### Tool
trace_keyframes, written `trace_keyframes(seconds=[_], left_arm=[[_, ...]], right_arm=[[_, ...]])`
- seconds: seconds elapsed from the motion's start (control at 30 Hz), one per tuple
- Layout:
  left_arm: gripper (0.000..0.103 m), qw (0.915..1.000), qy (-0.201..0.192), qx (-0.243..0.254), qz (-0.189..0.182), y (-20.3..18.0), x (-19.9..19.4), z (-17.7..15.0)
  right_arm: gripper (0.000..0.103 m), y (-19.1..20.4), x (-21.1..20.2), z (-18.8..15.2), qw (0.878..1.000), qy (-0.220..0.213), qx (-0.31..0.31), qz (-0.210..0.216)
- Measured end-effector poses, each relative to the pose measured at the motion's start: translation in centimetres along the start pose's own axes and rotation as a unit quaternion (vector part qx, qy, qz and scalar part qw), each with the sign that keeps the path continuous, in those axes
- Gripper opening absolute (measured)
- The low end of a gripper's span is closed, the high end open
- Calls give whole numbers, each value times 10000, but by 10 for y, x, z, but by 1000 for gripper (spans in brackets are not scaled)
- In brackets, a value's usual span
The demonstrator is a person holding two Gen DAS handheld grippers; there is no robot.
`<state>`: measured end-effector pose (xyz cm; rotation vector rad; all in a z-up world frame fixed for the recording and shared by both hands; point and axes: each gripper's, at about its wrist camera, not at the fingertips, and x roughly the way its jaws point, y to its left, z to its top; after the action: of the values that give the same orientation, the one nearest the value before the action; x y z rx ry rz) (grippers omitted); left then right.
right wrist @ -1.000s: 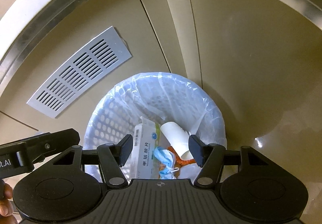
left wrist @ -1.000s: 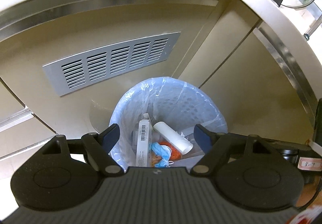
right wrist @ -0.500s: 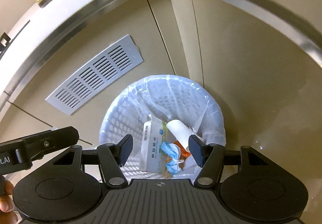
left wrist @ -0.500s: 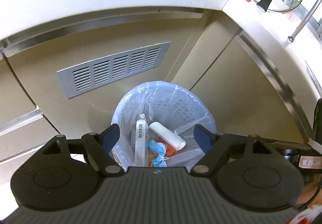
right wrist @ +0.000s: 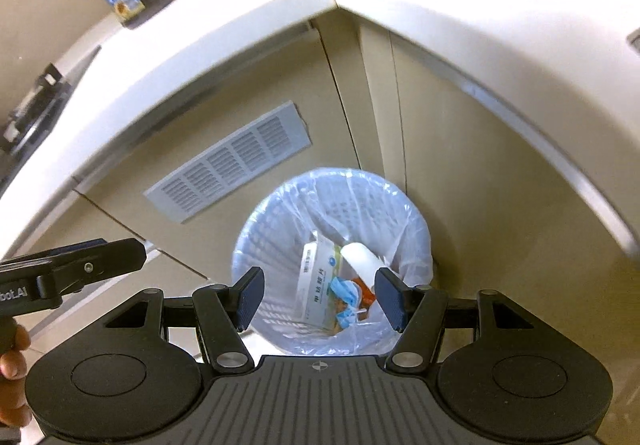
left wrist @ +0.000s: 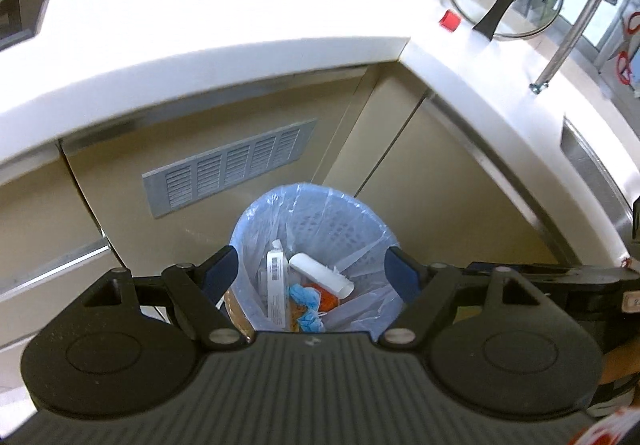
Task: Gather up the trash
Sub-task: 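Raise both open tools back up to the counter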
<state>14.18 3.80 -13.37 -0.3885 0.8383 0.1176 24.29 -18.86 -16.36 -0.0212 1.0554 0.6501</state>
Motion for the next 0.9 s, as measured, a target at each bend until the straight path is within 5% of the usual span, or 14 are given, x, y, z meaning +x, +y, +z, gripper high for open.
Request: trace_keyframes(seconds=[0.43,0.9], left_arm=[[77,9965,-632,500,-223,-5,-42,37],[74,9863,-1162,1172,-24,-23,-7,135]], right_arm=[[62,11,-54,27,9965,-813,-73,169],[62,-35,-66,109,9887,-1495,97,47]])
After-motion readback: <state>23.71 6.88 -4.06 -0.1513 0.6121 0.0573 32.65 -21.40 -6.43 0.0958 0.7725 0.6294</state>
